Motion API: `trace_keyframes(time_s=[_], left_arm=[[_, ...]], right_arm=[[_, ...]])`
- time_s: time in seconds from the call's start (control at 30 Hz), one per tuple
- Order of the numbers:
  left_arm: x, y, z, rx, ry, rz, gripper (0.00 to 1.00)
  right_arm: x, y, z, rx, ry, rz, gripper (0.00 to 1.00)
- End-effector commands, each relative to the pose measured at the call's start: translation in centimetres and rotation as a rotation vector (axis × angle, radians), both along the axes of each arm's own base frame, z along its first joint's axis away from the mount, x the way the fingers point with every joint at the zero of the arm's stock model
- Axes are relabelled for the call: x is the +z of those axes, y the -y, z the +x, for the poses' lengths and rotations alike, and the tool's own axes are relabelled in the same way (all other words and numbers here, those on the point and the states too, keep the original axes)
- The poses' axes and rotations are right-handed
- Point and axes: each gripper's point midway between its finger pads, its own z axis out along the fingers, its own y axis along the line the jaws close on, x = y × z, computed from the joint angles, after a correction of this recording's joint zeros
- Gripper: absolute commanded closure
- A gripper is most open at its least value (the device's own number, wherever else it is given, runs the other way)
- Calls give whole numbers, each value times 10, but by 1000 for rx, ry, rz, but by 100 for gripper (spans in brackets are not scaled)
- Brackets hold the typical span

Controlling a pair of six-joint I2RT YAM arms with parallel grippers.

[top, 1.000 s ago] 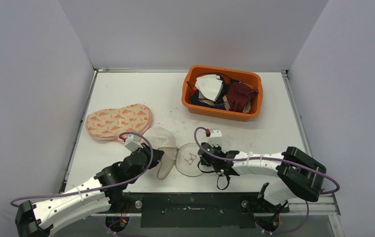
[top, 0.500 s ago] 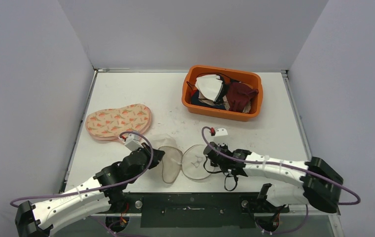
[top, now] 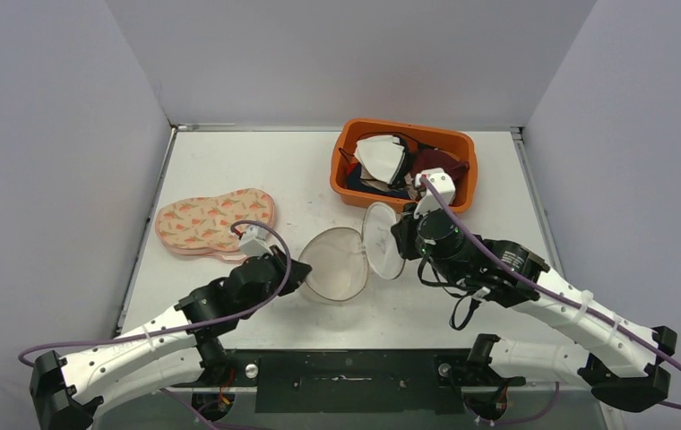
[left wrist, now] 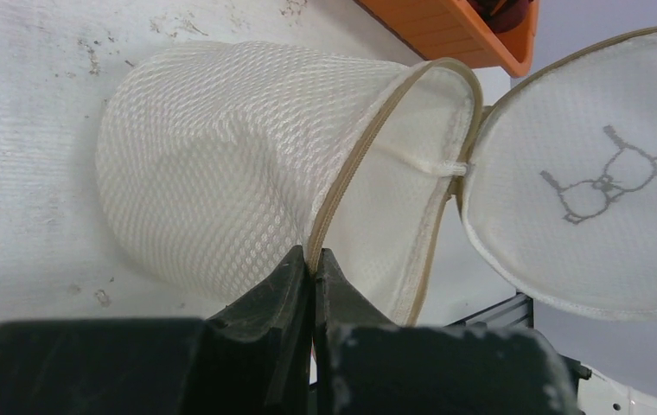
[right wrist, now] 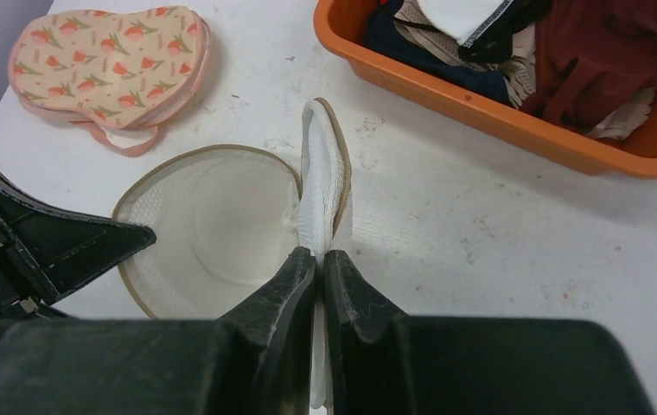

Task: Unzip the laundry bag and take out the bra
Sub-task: Close the laundry bag at the center of the board.

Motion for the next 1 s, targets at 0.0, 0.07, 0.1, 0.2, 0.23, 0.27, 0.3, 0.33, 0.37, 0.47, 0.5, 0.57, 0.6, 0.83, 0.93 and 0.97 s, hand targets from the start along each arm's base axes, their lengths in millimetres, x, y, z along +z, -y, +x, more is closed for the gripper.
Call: trace_keyframes(time_s=[0.0, 0.07, 0.1, 0.2, 0.23, 0.27, 0.3, 0.33, 0.37, 0.47, 0.5, 0.57, 0.6, 0.83, 0.93, 0.97], left_arm=[[26, 10, 4, -52, 25, -2, 100], [42, 10, 10, -59, 41, -26, 100], [51, 10, 12, -64, 57, -38, 100], [79, 15, 17, -83, 105, -65, 100], [82, 18, 18, -92, 108, -63, 100], [82, 22, 19, -106, 106, -62, 100], [76, 27, 18, -124, 92, -56, 100], [68, 31, 19, -138, 72, -48, 100], [59, 36, 18, -152, 54, -47, 100], [34, 49, 18, -177, 7, -61, 100], [28, 51, 18, -184, -4, -66, 100], [19, 54, 18, -188, -17, -69, 100], [16, 54, 19, -187, -20, -63, 100], [14, 58, 26, -210, -23, -7, 98], [7, 57, 26, -211, -41, 7, 94], [4, 57, 26, -208, -45, 9, 94]], right_arm=[[28, 21, -6, 19, 73, -40, 95], [55, 18, -11, 69, 109, 14, 95], [72, 18, -14, 85, 131, 45, 95], [103, 25, -15, 82, 164, 59, 95], [104, 29, -13, 66, 165, 34, 95], [100, 33, -9, 38, 164, 1, 95], [91, 35, -6, 17, 153, -38, 95], [77, 37, -3, 3, 137, -80, 95], [65, 38, -1, -12, 121, -114, 95], [37, 47, 4, -74, 97, -177, 95], [31, 49, 4, -86, 92, -187, 95], [19, 52, 5, -106, 79, -205, 95], [15, 53, 5, -115, 74, -213, 95], [-10, 53, 5, -129, 33, -258, 95], [-16, 51, 4, -119, 20, -262, 95], [-19, 49, 4, -113, 16, -263, 95]])
